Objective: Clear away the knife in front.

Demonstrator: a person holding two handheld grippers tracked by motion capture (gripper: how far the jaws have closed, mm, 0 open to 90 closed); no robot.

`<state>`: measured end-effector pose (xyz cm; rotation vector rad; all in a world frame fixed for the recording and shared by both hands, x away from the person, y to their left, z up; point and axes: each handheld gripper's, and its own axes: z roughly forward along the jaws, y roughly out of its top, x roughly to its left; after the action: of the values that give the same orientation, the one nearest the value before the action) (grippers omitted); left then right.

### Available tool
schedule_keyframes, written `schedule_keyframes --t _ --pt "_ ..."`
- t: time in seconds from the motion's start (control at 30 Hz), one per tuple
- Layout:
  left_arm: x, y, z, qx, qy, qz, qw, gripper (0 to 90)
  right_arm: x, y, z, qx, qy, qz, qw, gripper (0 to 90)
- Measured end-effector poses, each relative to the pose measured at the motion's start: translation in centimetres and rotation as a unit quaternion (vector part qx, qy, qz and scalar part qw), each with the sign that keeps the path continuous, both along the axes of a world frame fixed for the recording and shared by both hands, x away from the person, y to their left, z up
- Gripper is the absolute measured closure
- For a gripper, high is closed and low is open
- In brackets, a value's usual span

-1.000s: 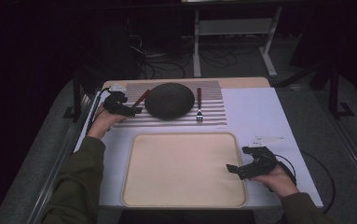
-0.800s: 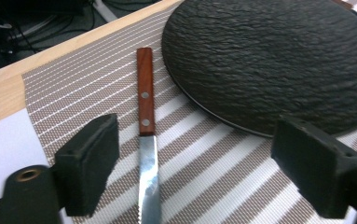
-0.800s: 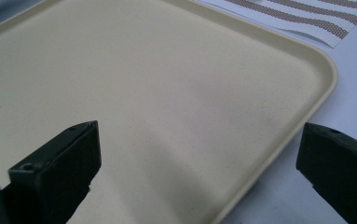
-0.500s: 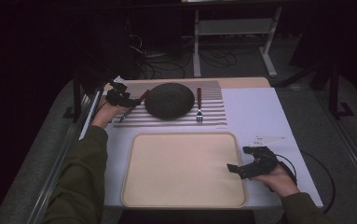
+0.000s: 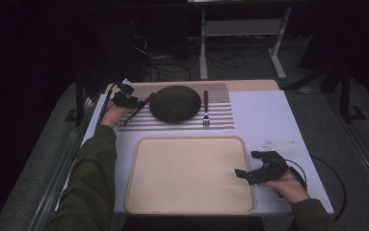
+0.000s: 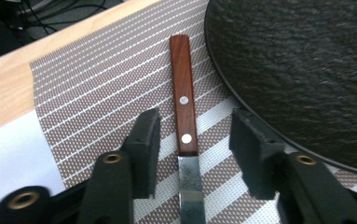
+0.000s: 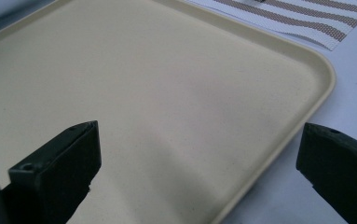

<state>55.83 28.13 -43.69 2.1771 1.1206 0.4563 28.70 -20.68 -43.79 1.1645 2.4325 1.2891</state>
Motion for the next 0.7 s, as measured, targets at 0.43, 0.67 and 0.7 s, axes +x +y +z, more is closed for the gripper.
schedule_keyframes --t 0.43,0.67,0.7 --pt "1.2 -0.1 -0.6 0.005 0.032 0.002 0.9995 68.0 0.0 0.0 0.1 0.003 0.001 0.001 1.0000 0.0" --pt "1.4 -0.2 -1.1 0.003 0.040 0.011 0.9991 70.5 -0.1 0.0 0.1 0.003 0.000 0.001 1.0000 0.0" --pt "1.5 -0.2 -1.2 0.001 0.041 0.012 0.9991 70.7 -0.1 0.0 0.1 0.003 0.000 0.001 1.0000 0.0"
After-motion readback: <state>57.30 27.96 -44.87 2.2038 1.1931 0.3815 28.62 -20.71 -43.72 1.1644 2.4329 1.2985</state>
